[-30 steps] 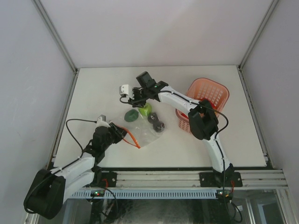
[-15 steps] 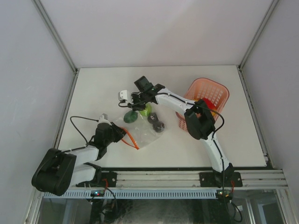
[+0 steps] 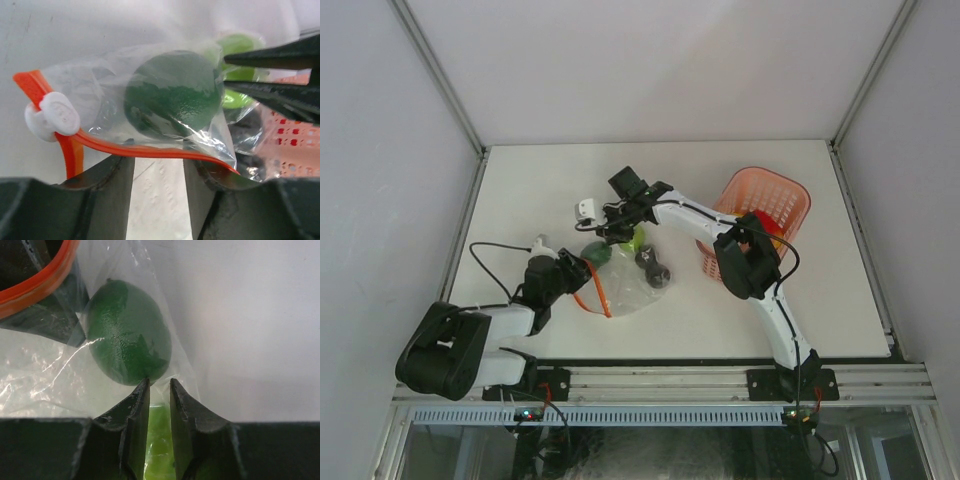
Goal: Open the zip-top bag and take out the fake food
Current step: Pick up the fake fruit from the zipper food storage bag.
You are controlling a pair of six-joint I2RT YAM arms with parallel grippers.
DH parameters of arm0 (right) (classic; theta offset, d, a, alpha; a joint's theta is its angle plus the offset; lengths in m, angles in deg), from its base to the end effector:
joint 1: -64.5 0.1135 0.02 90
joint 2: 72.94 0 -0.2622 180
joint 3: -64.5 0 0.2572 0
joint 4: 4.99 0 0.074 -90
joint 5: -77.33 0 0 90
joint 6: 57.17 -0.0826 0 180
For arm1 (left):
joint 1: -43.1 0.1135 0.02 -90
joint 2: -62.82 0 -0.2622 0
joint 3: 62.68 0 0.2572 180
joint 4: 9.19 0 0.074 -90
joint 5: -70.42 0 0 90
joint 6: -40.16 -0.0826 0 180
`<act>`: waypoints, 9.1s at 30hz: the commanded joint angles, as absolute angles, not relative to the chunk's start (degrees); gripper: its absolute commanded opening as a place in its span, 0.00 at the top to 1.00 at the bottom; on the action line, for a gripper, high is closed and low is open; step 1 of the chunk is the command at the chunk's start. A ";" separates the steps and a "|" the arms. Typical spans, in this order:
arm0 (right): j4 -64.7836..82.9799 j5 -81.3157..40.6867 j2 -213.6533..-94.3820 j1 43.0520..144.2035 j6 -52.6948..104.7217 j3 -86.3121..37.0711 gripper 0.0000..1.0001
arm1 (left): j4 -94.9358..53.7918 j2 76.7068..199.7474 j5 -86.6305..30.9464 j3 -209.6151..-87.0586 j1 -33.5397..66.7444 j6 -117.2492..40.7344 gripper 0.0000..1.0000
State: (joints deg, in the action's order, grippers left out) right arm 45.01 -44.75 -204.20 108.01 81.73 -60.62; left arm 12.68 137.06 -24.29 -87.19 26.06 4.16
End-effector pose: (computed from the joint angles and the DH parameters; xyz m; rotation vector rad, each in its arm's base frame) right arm 0.3534 0.3959 0.1635 -1.9171 1.5411 0.6686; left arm 0.2401 -0.0807 0.0965 -0.6356 2.0711 -0.8306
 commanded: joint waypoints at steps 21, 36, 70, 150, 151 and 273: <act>52.18 -56.32 -203.10 108.26 84.54 -61.56 0.74 | 26.22 142.90 -24.04 -90.58 26.72 0.91 0.24; 56.35 -61.03 -205.48 105.50 102.20 -67.23 0.32 | 31.60 145.63 -31.67 -89.78 30.22 1.92 0.24; 62.59 -61.39 -209.08 109.64 113.85 -68.34 0.78 | 37.79 150.72 -34.02 -89.52 31.93 4.25 0.20; 37.26 -38.46 -190.41 110.37 72.10 -36.15 0.89 | -11.10 112.84 -35.87 -85.02 28.90 -3.34 0.51; 37.17 -38.55 -189.94 110.12 71.85 -36.03 0.89 | -13.68 111.51 -35.27 -85.23 28.90 -3.41 0.55; 63.82 -64.34 -147.91 106.91 94.80 -34.09 0.87 | 1.98 111.33 -53.25 -108.71 5.90 11.19 0.02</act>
